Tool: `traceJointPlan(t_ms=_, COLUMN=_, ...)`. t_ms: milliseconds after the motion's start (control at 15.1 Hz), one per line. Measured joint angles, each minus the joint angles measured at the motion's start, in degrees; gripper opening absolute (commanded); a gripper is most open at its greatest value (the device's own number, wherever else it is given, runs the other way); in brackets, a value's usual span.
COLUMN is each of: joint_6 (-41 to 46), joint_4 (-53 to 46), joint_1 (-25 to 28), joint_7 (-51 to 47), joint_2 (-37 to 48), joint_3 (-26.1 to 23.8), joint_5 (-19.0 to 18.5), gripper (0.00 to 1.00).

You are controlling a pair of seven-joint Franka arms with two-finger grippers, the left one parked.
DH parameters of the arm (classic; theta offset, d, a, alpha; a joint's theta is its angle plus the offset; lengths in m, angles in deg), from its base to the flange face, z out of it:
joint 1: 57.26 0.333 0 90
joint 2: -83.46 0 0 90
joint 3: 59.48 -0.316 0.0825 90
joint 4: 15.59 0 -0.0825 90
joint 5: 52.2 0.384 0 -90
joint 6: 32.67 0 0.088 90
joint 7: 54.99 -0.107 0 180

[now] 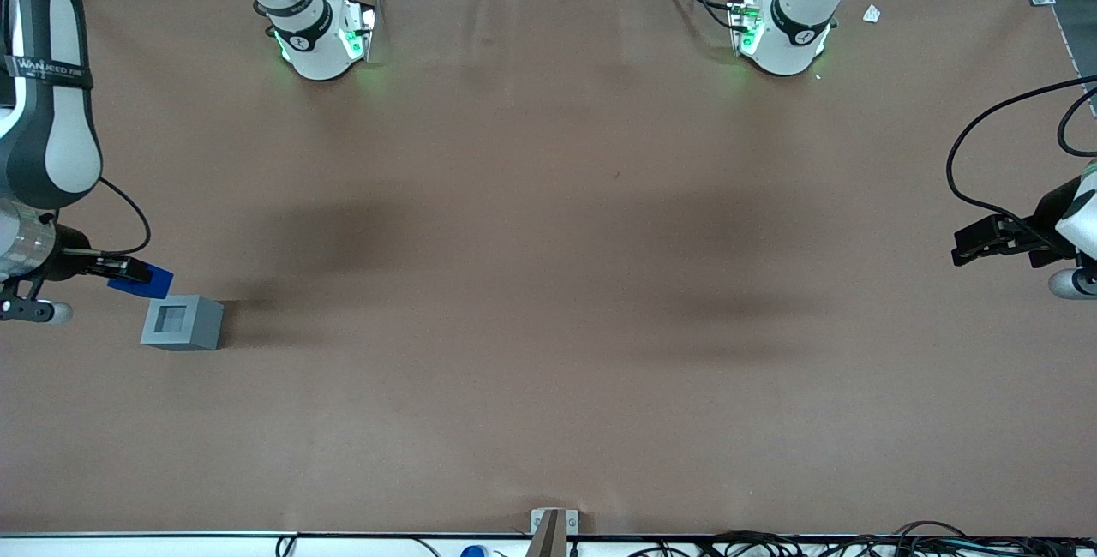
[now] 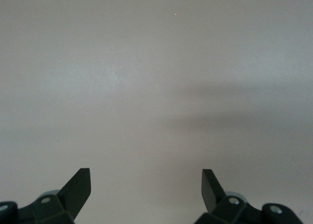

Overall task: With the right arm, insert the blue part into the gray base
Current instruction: 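Carry the blue part over the gray base's opening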

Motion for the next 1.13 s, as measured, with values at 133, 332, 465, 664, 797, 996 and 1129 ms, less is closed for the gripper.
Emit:
traceJointPlan(t_ms=133, joint_6=-0.5, joint_4=-0.8, joint_1=-1.2, joint_7=2.0, joint_2=0.0, joint_3=0.0, joint_5=-0.1, gripper=0.08)
traceJointPlan(t_ms=332, joint_6=-2.8, joint_4=-1.0, joint_1=-2.1, joint_7=3.3, joint_2=-1.1, joint_3=0.0, joint_5=-0.1, gripper=0.07)
traceJointPlan(t_ms=465, joint_6=-4.2, joint_4=-1.6, joint_1=-2.1, joint_7=3.9, joint_2=-2.6, joint_3=-0.2, joint_5=-0.1, gripper=0.05)
traceJointPlan(t_ms=664, joint_6=-4.5, joint_4=-3.1, joint_1=-2.1, joint_7=5.3, joint_2=-4.9, joint_3=-0.5, joint_5=-0.1, gripper=0.05)
traceJointPlan(t_ms=797, joint_6=-4.5, joint_4=-3.5, joint_1=-2.1, joint_7=5.6, joint_2=-6.0, joint_3=-0.6, joint_5=-0.1, gripper=0.05)
traceJointPlan(t_ms=996, joint_6=-4.8, joint_4=-3.5, joint_1=-2.1, joint_7=5.6, joint_2=-6.9, joint_3=-0.5, joint_5=-0.1, gripper=0.05)
traceJointPlan(t_ms=1129, joint_6=-5.5, joint_4=-3.5, joint_1=-2.3, joint_7=5.6, joint_2=-7.4, joint_3=-0.5, joint_5=-0.1, gripper=0.05)
